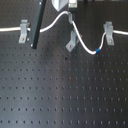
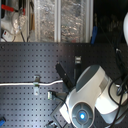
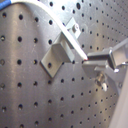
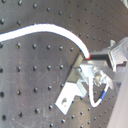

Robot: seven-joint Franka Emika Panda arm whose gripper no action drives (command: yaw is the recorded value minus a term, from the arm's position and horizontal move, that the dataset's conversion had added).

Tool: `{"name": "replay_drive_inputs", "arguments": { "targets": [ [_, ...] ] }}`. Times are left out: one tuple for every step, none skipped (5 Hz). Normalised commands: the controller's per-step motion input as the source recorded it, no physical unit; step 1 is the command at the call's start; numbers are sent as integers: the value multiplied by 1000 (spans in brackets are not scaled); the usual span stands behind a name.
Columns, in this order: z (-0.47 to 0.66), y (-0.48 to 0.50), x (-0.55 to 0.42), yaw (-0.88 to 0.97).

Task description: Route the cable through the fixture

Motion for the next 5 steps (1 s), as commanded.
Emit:
{"name": "replay_drive_inputs", "arguments": {
  "targets": [
    [510,-245,-267,-103],
    [3,-15,-15,0],
    [116,-82,-116,0],
    [97,-22,-188,131],
    [374,-316,-448,0]
  ]
}}
